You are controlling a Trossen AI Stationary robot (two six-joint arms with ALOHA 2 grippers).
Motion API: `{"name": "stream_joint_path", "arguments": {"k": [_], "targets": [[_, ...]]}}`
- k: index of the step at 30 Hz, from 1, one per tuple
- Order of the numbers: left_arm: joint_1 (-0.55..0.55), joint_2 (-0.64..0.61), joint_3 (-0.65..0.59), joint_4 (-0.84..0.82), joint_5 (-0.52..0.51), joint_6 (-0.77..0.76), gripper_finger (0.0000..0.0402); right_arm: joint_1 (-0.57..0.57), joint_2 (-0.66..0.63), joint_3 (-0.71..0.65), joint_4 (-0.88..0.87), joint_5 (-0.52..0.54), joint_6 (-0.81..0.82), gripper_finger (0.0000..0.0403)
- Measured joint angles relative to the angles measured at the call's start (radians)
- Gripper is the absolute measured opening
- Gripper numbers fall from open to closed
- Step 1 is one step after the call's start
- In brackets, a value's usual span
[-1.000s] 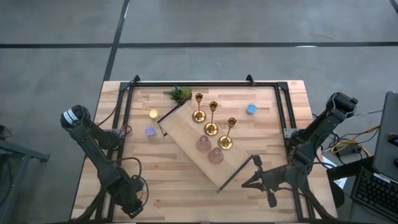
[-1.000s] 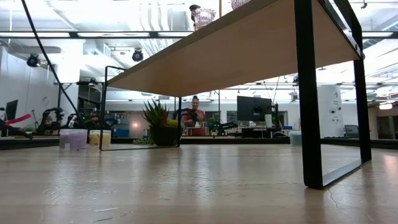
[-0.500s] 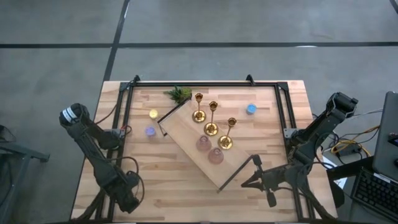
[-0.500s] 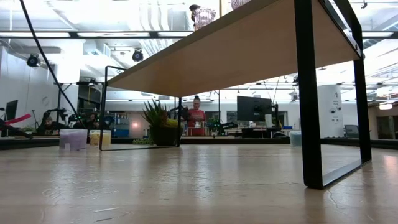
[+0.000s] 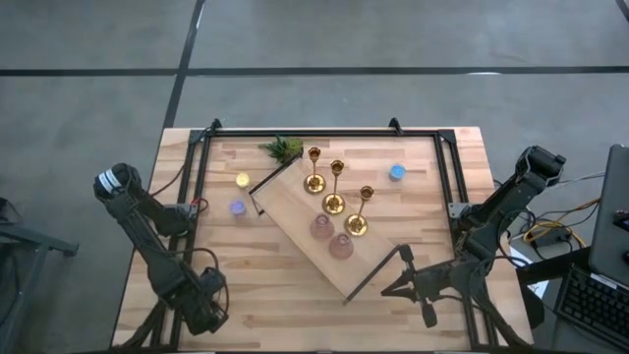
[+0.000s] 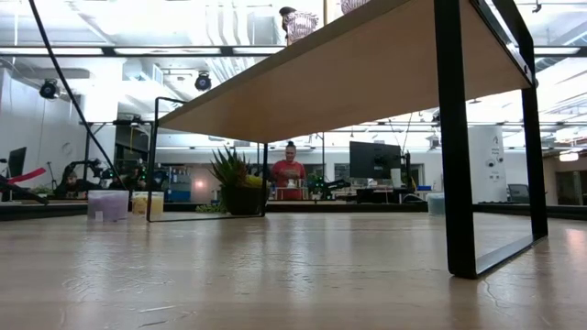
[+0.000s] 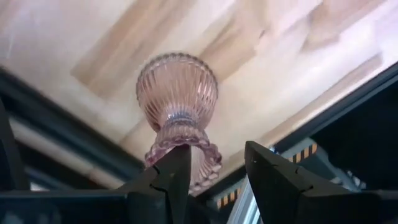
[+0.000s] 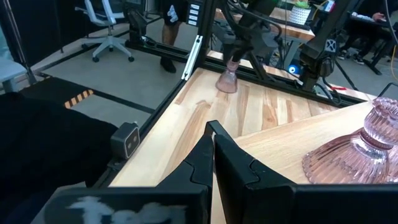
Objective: Pick & Place candle stick holders
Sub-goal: Put the pink glass candle holder on the shelf aligned with the other pink glass candle holders
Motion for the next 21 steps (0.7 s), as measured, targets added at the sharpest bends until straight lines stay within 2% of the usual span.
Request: {"name": "stream_joint_path", "arguments": {"k": [10,15,18,21], "targets": [[-0.007,0.000,-0.023,0.002,-0.067,0.031,0.0154,0.000,0.000,0.000,0.000,0.000,0.000,0.0008],[-0.008,-0.004,-0.066,0.029,-0.050,0.060,0.0150,0.000,0.000,0.000,-0.001,0.000,0.000,0.0008],[-0.008,-0.003,-0.071,0.027,-0.053,0.085,0.0139,0.000,0.000,0.000,0.000,0.001,0.000,0.0008],[-0.009,-0.003,-0.073,0.025,-0.068,0.113,0.0111,0.000,0.000,0.000,0.000,0.001,-0.003,0.0008]]}}
